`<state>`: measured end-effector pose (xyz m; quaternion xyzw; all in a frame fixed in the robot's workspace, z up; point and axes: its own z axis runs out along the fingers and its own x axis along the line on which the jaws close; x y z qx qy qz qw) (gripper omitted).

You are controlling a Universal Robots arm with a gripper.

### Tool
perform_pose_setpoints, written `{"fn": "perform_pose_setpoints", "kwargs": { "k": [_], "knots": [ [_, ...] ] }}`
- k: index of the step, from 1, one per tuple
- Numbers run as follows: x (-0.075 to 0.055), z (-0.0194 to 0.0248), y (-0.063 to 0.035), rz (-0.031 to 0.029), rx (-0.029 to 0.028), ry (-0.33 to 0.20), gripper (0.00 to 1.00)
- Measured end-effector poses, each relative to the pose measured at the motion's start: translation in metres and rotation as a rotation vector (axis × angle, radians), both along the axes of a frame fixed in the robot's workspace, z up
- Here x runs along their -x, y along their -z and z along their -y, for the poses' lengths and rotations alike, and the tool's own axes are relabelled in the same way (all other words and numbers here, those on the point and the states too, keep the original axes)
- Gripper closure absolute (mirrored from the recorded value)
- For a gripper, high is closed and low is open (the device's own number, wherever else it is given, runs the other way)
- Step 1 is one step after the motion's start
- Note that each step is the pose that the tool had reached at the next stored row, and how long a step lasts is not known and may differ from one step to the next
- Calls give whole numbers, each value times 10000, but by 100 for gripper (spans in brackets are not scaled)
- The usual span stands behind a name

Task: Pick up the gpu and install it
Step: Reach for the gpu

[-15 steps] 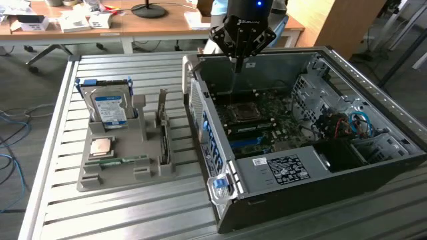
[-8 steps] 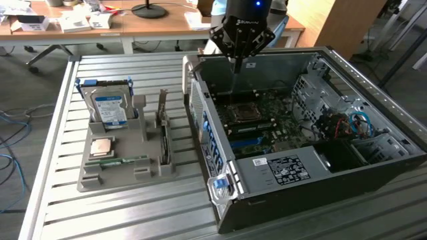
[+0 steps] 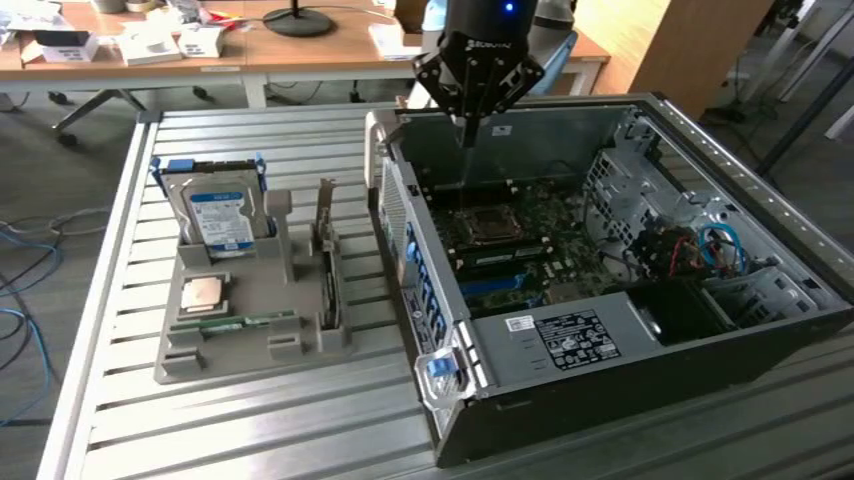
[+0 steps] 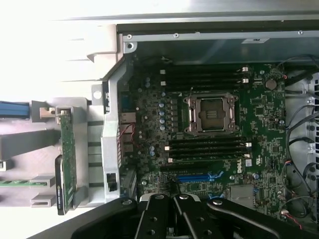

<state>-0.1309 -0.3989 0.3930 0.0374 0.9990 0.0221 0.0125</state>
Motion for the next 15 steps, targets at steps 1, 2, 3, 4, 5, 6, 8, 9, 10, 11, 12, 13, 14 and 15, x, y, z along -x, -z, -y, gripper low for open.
{"fn": "perform_pose_setpoints", "kwargs": {
  "k": [1, 2, 3, 4, 5, 6, 8, 9, 10, 11, 12, 13, 14, 15],
  "knots": [
    [9, 0, 0, 0, 0, 0, 89],
    [19, 0, 0, -1, 1, -1, 89],
    [29, 0, 1, 0, 1, -1, 89],
    [38, 0, 1, 0, 0, -1, 89],
    [48, 0, 2, 0, 0, -1, 89],
    [56, 0, 2, 0, -1, -1, 89],
    [70, 0, 3, 0, 0, -1, 89],
    [77, 0, 4, 0, 0, 0, 89],
    [85, 0, 4, -1, 0, -1, 89],
    [93, 0, 5, 0, 0, -1, 89],
    [102, 0, 5, -1, 0, 0, 89],
    [111, 0, 6, 0, 0, 0, 89],
    [119, 0, 7, -1, 0, 0, 89],
    [127, 0, 8, -1, 0, 0, 89]
  ]
}}
